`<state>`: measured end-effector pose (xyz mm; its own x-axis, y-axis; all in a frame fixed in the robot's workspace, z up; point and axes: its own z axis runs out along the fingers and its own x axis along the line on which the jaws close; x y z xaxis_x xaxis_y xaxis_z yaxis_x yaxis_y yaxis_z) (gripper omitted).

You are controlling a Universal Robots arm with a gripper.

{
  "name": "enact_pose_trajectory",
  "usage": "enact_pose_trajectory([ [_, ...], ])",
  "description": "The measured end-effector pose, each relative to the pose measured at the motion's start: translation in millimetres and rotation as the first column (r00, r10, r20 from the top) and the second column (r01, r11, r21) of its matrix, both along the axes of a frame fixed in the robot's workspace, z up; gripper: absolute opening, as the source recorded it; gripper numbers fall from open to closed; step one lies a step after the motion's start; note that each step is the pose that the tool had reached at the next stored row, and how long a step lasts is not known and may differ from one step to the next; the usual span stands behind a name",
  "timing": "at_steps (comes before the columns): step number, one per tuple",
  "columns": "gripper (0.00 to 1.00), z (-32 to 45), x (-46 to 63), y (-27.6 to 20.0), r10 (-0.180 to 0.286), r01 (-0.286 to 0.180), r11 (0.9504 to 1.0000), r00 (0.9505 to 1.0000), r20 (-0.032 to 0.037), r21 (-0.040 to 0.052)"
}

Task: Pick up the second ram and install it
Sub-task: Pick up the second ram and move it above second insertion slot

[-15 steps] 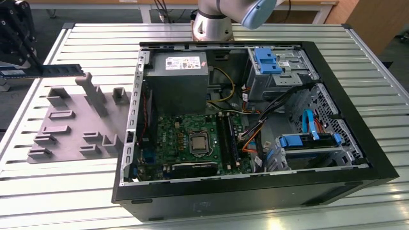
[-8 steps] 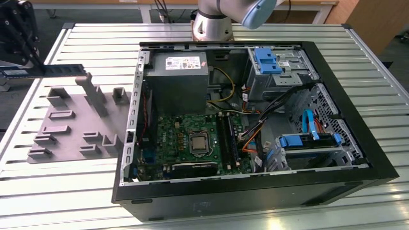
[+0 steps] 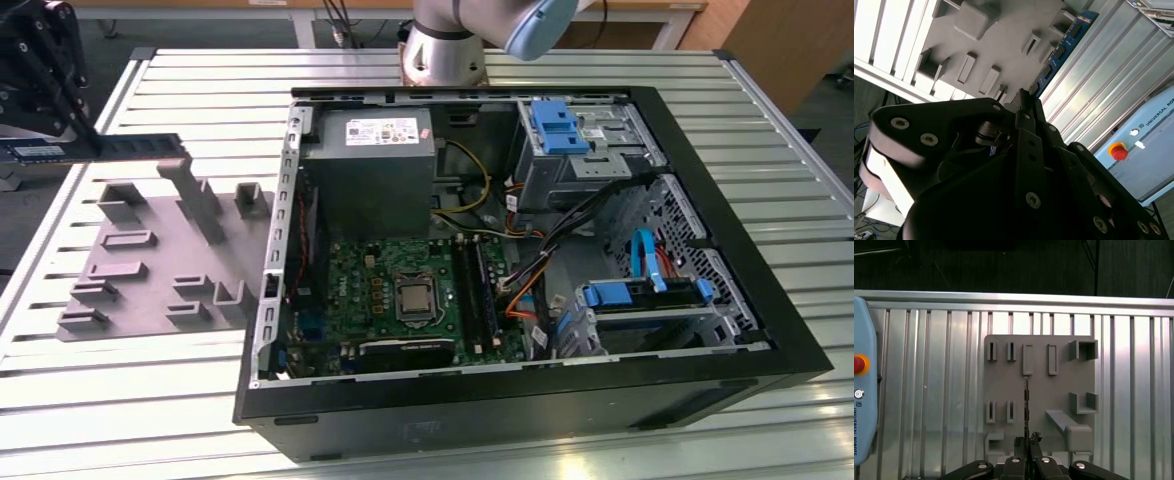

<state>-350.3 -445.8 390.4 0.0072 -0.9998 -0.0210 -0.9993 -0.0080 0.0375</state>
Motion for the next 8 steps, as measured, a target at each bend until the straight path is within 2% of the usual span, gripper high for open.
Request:
enact_pose_trajectory([
  [8,0.14,0.0,4.4,0.0,0.0,0.0,1.0,1.0,0.0,0.0],
])
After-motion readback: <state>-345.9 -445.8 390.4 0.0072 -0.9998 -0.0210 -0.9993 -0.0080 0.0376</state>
